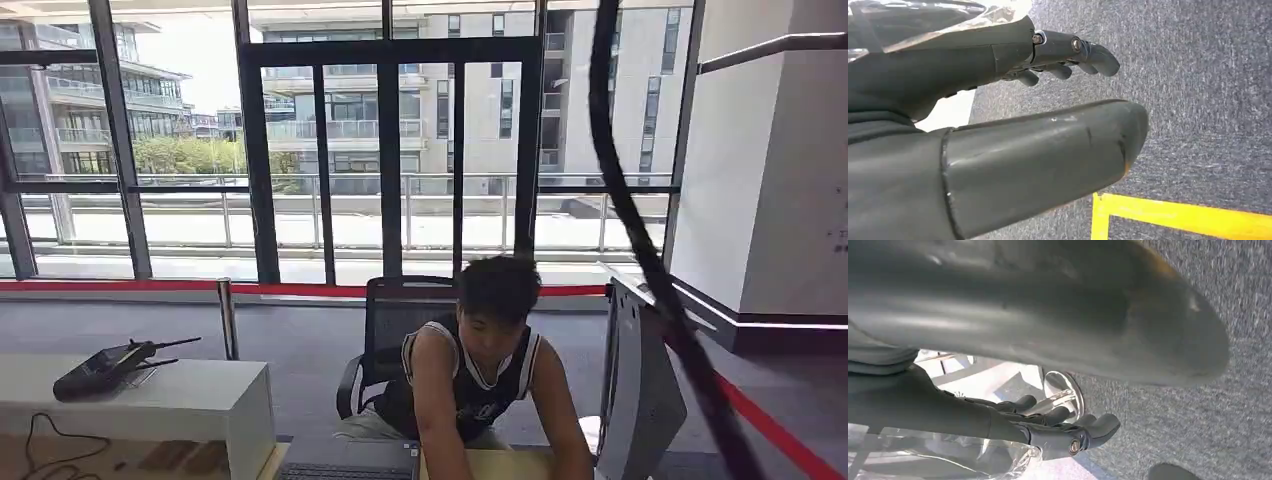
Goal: Pass the card to the sensor for recognition and then transmit it.
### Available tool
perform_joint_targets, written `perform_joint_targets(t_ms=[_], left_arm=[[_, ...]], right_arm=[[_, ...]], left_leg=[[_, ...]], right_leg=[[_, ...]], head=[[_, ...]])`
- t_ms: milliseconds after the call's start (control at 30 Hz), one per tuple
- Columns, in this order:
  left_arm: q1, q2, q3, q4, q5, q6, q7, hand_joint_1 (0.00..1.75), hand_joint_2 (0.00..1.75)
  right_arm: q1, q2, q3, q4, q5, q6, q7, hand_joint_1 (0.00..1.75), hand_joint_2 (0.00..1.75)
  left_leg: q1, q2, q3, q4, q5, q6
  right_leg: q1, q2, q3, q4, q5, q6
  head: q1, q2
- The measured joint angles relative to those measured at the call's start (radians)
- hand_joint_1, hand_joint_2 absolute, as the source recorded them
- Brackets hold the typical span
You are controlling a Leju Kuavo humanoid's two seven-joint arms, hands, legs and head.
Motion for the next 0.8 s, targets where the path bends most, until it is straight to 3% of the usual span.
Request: perform_joint_targets(t_ms=[367, 800], left_arm=[[0.000, 0.000, -0.016, 0.000, -0.004, -0.012, 0.010, 0.00, 0.00], [-0.001, 0.000, -0.024, 0.000, -0.004, -0.008, 0.008, 0.00, 0.00]], right_arm=[[0.000, 0.021, 0.014, 0.013, 0.001, 0.019, -0.042, 0.00, 0.00], [0.000, 0.040, 0.014, 0.019, 0.001, 0.026, -0.043, 0.00, 0.00]], left_leg=[[0.000, 0.000, 0.000, 0.000, 0.000, 0.000], [0.000, 0.000, 0.000, 0.000, 0.000, 0.000]], right_leg=[[0.000, 0.000, 0.000, 0.000, 0.000, 0.000], [0.000, 0.000, 0.000, 0.000, 0.000, 0.000]], head=[[0.001, 0.000], [0.001, 0.000]])
